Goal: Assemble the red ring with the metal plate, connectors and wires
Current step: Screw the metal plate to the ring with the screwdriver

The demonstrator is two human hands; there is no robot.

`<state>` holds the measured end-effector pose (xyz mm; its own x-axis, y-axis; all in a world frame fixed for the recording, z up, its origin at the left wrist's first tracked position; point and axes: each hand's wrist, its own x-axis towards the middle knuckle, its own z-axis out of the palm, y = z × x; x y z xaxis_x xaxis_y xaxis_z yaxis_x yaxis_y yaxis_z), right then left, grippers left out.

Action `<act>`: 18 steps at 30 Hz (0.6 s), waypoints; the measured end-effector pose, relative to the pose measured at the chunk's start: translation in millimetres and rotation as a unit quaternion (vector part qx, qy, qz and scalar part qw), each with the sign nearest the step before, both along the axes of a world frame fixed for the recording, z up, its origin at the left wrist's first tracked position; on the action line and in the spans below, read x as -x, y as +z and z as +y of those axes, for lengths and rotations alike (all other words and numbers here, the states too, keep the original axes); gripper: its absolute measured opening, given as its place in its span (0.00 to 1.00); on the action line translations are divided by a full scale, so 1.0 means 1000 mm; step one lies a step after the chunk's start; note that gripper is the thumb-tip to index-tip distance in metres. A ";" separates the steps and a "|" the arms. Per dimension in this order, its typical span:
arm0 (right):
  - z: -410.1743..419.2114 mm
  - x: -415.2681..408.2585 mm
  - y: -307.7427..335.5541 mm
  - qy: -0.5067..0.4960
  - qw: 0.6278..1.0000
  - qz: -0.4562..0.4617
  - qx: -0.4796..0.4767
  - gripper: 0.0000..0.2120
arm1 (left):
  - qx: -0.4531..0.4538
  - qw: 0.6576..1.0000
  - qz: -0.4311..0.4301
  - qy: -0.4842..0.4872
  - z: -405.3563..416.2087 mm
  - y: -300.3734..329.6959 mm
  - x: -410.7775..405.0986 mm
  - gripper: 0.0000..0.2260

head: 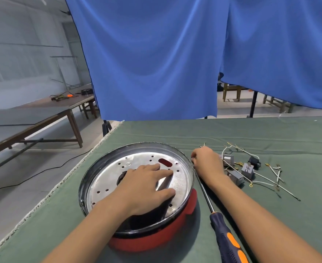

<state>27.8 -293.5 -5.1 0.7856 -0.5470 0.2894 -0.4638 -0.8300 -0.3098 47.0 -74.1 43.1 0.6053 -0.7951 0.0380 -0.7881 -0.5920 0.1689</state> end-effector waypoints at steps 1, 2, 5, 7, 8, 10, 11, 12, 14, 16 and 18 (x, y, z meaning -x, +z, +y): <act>0.000 -0.001 -0.001 -0.002 1.000 -0.001 0.004 0.10 | -0.001 1.000 0.000 0.001 0.000 0.000 -0.001 0.25; 0.001 -0.001 -0.002 -0.005 1.000 0.000 0.008 0.09 | -0.001 1.000 0.000 0.003 0.000 0.000 -0.001 0.25; 0.002 0.001 -0.004 -0.019 1.000 0.002 0.001 0.08 | 0.009 1.000 0.005 0.005 0.000 0.000 -0.001 0.25; 0.002 0.005 -0.003 -0.019 0.999 -0.009 -0.028 0.08 | 0.027 0.999 0.019 0.005 0.000 0.000 -0.001 0.24; 0.003 0.008 -0.002 -0.017 0.999 -0.016 -0.046 0.09 | 0.043 0.999 0.029 0.005 0.000 0.000 -0.002 0.23; 0.005 0.014 -0.001 -0.015 0.998 -0.013 -0.055 0.09 | 0.088 0.994 0.064 0.008 0.000 0.002 -0.005 0.19; 0.006 0.017 0.000 -0.020 0.998 -0.010 -0.051 0.08 | 0.110 0.990 0.088 0.011 0.001 0.003 -0.006 0.17; 0.006 0.019 -0.001 -0.027 0.998 -0.013 -0.053 0.08 | 0.122 0.986 0.110 0.013 0.002 0.004 -0.007 0.15; 0.006 0.021 -0.001 -0.036 0.997 -0.020 -0.072 0.09 | 0.125 0.984 0.126 0.010 0.003 0.004 -0.007 0.13; 0.006 0.020 0.000 -0.037 0.996 -0.012 -0.080 0.10 | 0.117 0.986 0.122 0.008 0.003 0.004 -0.007 0.14; 0.005 0.019 0.000 -0.037 0.996 -0.021 -0.082 0.09 | 0.112 0.986 0.123 0.013 0.003 0.004 -0.006 0.17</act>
